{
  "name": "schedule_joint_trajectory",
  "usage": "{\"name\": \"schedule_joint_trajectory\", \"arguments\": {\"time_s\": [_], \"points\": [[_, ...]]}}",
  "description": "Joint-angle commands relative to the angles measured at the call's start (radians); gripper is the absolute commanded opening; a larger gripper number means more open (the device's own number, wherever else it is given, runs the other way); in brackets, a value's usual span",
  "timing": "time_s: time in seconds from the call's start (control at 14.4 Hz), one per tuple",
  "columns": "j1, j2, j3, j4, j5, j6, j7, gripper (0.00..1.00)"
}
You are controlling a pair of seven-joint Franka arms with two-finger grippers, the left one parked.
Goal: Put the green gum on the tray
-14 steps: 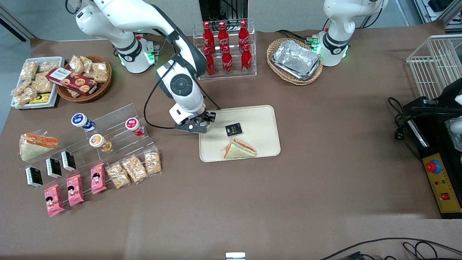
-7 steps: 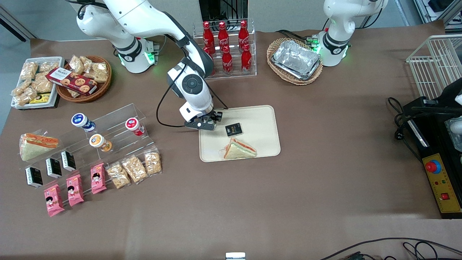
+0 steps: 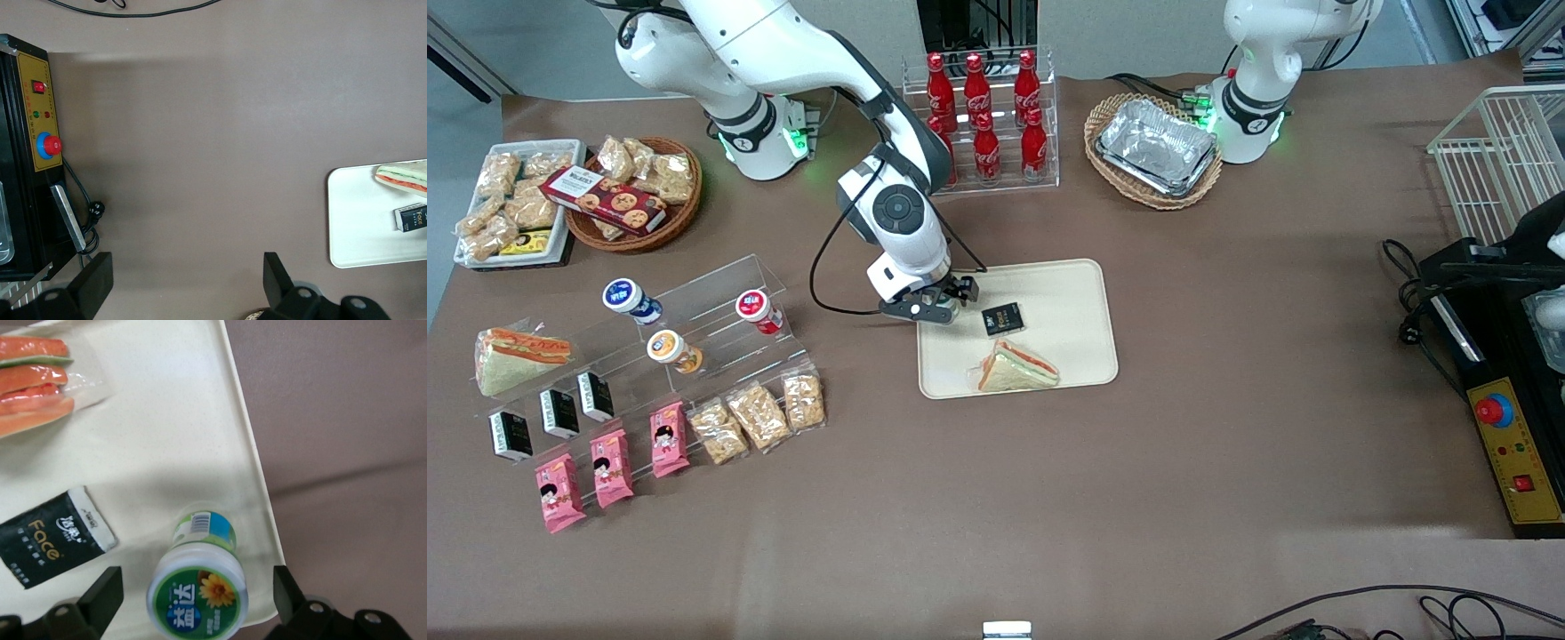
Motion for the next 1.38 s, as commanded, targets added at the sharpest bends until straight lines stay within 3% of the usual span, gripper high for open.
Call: {"name": "schedule_joint_trajectory", "arguments": {"time_s": [0.0,0.21,0.55,0.76,0.97,1.32], "points": [[-0.011,-0.079,-0.005,-0.005,0.016,-0.052,0.006,1.00],[-0.075,-0.217,-0.011,0.009,0.014,-0.219,-0.075,1.00],[-0.338,-0.377,-0.012,0.109,0.051,-0.579,-0.389,1.00],[-0.553,-0.417,-0.017,0.112,0.042,-0.659,-0.686,1.00],[-0.725,-0.440,-0.017,0.122,0.043,-0.684,-0.867,1.00],[-0.880,-0.384,-0.023,0.464,0.008,-0.883,-0.963,1.00]]}}
